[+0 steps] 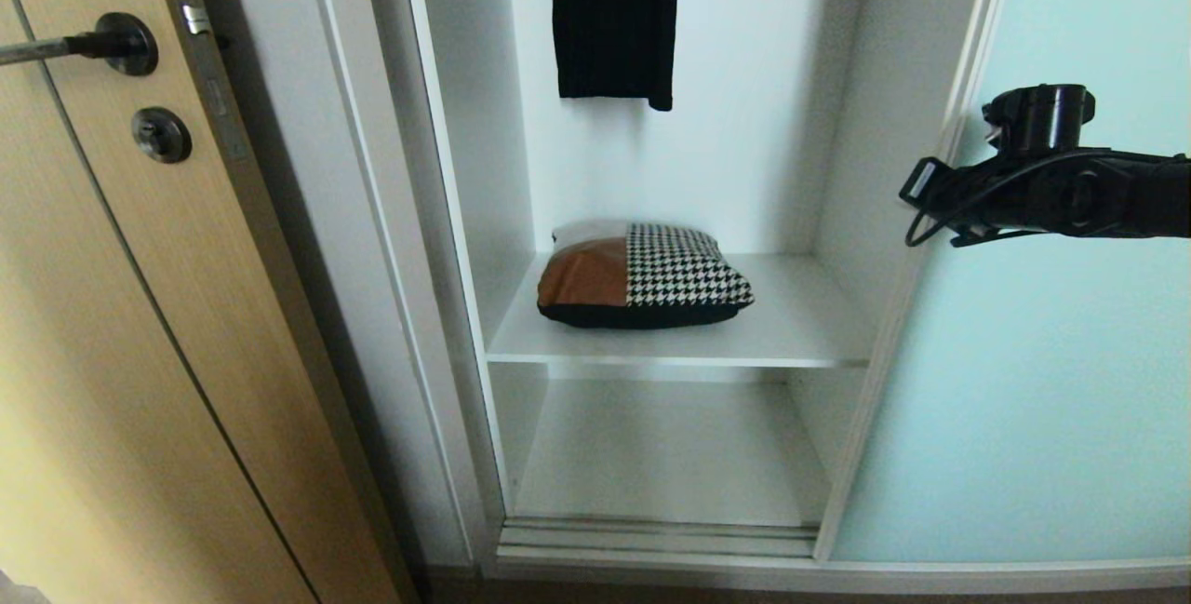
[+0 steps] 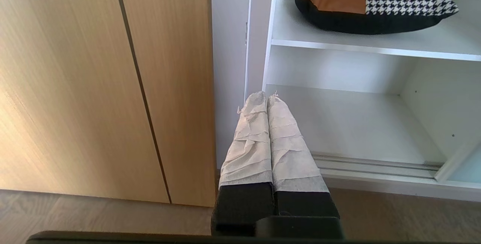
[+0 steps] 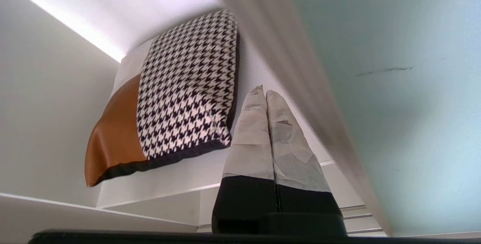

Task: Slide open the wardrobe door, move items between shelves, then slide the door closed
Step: Open the door

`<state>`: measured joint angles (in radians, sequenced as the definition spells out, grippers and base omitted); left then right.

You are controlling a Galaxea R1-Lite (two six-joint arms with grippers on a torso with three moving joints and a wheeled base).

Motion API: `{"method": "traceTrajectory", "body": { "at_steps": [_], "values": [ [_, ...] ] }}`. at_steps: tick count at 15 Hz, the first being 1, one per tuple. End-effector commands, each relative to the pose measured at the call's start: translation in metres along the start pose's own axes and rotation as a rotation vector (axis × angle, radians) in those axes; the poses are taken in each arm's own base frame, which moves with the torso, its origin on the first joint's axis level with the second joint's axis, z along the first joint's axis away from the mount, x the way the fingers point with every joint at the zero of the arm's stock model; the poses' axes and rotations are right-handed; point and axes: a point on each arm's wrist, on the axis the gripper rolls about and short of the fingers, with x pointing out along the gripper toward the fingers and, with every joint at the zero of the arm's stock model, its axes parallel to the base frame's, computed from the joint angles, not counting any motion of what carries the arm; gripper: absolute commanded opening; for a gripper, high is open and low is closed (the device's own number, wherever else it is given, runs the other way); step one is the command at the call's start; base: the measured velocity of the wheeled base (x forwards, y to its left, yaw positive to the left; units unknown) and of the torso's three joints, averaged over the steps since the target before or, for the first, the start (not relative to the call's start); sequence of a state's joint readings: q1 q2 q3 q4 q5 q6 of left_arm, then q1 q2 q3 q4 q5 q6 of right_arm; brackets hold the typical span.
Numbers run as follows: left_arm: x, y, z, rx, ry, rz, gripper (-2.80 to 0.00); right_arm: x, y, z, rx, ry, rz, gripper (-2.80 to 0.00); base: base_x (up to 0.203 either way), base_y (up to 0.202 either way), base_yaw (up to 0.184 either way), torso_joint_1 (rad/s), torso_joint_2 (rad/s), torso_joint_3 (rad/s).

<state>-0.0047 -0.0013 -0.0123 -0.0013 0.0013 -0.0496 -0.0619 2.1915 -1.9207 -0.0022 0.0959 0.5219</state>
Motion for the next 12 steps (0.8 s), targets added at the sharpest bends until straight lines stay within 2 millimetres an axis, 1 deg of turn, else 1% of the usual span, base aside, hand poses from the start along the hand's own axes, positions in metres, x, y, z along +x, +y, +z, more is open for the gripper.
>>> {"method": "traceTrajectory", "body": {
  "at_steps": [1,3,5,8,10,12],
  "values": [
    [0.000,0.000,0.000,-0.001,0.001,0.000,-2.80,-0.011,0.004,0.008,0.004,-0.014,0.011,-2.80,0.000,0.000,0.000,0.000,0.00,0.000],
    [0.000,0.000,0.000,-0.001,0.001,0.000,-2.80,-0.037,0.014,0.012,-0.004,-0.005,0.040,-2.80,0.000,0.000,0.000,0.000,0.00,0.000],
    [0.000,0.000,0.000,-0.001,0.001,0.000,-2.80,-0.071,0.026,0.016,-0.039,0.020,0.124,-2.80,0.000,0.000,0.000,0.000,0.00,0.000],
    [0.000,0.000,0.000,-0.001,0.001,0.000,-2.80,-0.125,0.037,0.020,-0.145,0.028,0.221,-2.80,0.000,0.000,0.000,0.000,0.00,0.000],
    [0.000,0.000,0.000,-0.001,0.001,0.000,-2.80,-0.155,0.039,0.017,-0.211,0.027,0.244,-2.80,0.000,0.000,0.000,0.000,0.00,0.000],
    [0.000,0.000,0.000,-0.001,0.001,0.000,-2.80,-0.180,0.042,0.009,-0.257,0.044,0.288,-2.80,0.000,0.000,0.000,0.000,0.00,0.000]
  ]
}}
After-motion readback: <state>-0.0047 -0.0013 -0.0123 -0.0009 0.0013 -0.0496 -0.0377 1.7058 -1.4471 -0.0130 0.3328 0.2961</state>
